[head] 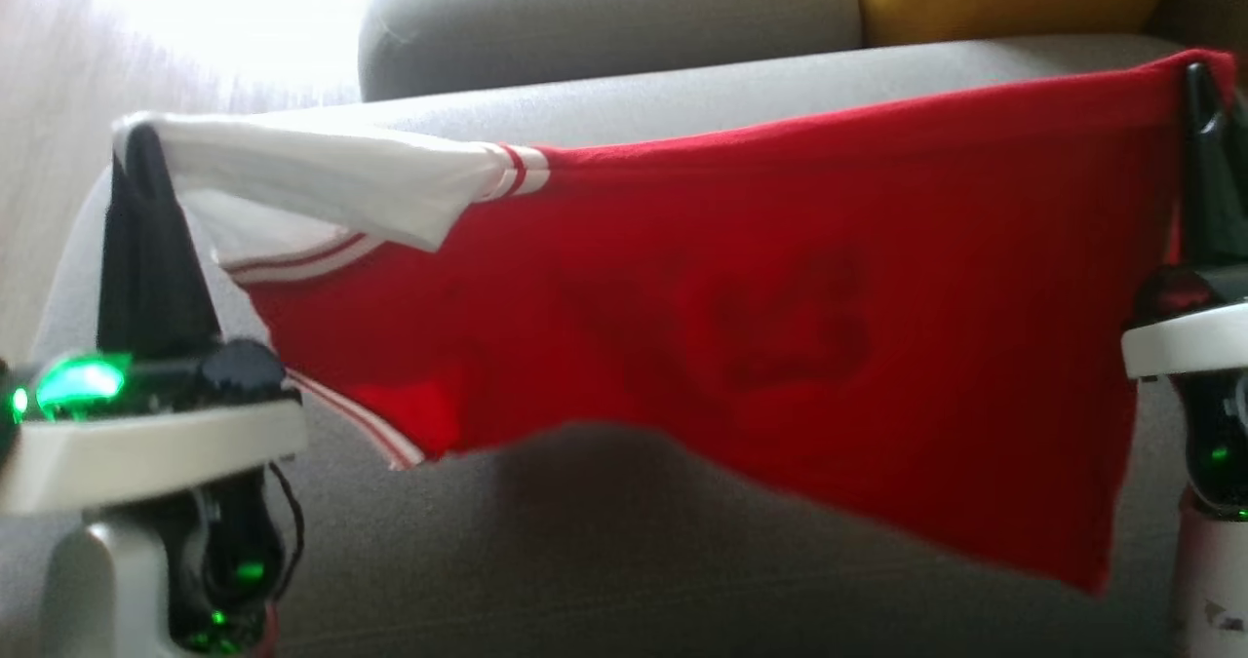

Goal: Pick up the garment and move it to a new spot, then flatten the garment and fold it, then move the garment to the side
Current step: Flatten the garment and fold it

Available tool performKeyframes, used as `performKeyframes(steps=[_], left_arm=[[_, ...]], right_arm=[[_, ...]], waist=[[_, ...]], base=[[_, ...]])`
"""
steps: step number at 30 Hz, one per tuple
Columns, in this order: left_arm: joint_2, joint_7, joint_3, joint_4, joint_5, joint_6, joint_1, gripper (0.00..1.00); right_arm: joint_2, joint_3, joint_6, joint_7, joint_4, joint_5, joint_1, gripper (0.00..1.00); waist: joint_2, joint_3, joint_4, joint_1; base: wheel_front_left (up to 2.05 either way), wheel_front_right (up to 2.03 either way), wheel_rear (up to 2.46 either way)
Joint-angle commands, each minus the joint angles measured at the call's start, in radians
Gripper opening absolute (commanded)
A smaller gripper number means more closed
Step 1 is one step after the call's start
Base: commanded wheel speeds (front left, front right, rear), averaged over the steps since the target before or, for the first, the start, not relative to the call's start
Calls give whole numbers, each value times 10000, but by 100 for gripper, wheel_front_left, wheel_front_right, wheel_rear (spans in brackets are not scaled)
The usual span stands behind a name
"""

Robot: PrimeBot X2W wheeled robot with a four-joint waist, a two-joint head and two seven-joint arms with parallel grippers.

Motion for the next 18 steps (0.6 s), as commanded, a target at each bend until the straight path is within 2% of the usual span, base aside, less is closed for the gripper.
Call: performKeyframes(steps=[1,6,10,11,12,13,15,18], left_arm=[[277,163,425,-396,-103,25,-878,0],[490,680,351,-214,-413,-160,-2484,0],[776,1558,183,902,-754,-370,-4851,0],[776,1558,183,902,-754,-370,-4851,0],[866,1812,153,1336,-830,-419,-5595,0],[1200,2071,140,2259,-694,-549,-7269,0],[1512,2046,125,3405,-428,-683,-8961,0],[1769,1599,50,5235,-12,-855,-11390,0]], right_arm=[[20,306,-2,144,-300,-34,-577,0],[20,794,-2,534,302,-205,-1808,0],[20,897,-2,835,1272,-584,-3986,0],[20,897,-2,835,1272,-584,-3986,0],[20,890,-2,918,1614,-636,-4683,0],[20,895,-2,1026,2372,-974,-6259,0],[20,920,-2,870,3267,-1403,-7922,0],[20,553,-2,-145,4752,-2187,-10292,0]], waist=[[-1,131,-30,0],[-1,1115,-36,0],[-1,2551,102,0],[-1,2551,102,0],[-1,2965,135,0],[-1,3870,152,0],[-1,4642,138,0],[-1,5466,182,0]], base=[[0,0,0],[0,0,0],[0,0,0],[0,0,0],[0,0,0],[0,0,0],[0,0,0],[0,0,0]])
